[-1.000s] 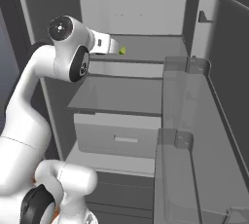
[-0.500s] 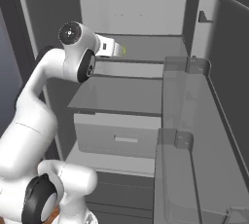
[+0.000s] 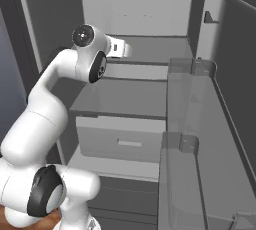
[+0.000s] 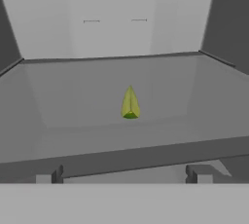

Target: There is a bowl on the dining counter. Grab a lemon wedge from the fridge and place it in the bowl. Then get the liquor bottle and glass cup from the cabinet and place them next to the bowl.

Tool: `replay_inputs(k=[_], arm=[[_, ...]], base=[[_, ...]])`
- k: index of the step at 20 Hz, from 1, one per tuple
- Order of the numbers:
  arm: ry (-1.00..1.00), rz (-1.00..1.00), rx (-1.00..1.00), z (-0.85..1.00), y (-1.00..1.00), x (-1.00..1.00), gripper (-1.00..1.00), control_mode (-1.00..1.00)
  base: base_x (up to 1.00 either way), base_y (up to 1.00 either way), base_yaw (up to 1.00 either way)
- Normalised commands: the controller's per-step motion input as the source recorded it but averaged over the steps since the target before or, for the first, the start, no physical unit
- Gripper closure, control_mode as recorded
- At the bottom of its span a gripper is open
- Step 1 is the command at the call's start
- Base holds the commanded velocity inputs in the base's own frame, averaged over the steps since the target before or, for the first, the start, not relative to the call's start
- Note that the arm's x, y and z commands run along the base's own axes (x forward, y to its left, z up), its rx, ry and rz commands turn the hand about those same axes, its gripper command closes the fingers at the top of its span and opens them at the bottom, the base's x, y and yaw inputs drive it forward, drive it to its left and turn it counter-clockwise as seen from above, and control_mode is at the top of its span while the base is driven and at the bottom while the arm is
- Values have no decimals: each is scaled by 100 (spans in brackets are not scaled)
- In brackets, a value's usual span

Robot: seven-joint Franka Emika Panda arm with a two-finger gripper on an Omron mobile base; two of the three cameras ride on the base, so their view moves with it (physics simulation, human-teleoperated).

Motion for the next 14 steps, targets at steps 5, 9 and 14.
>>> replay_inputs(k=[5,9,14], arm=[[0,0,0,0,-1,9,-100,-100],[0,0,0,0,0,0,-100,-100],[0,0,0,0,0,0,-100,-100]], base=[[0,0,0],[0,0,0],[0,0,0]])
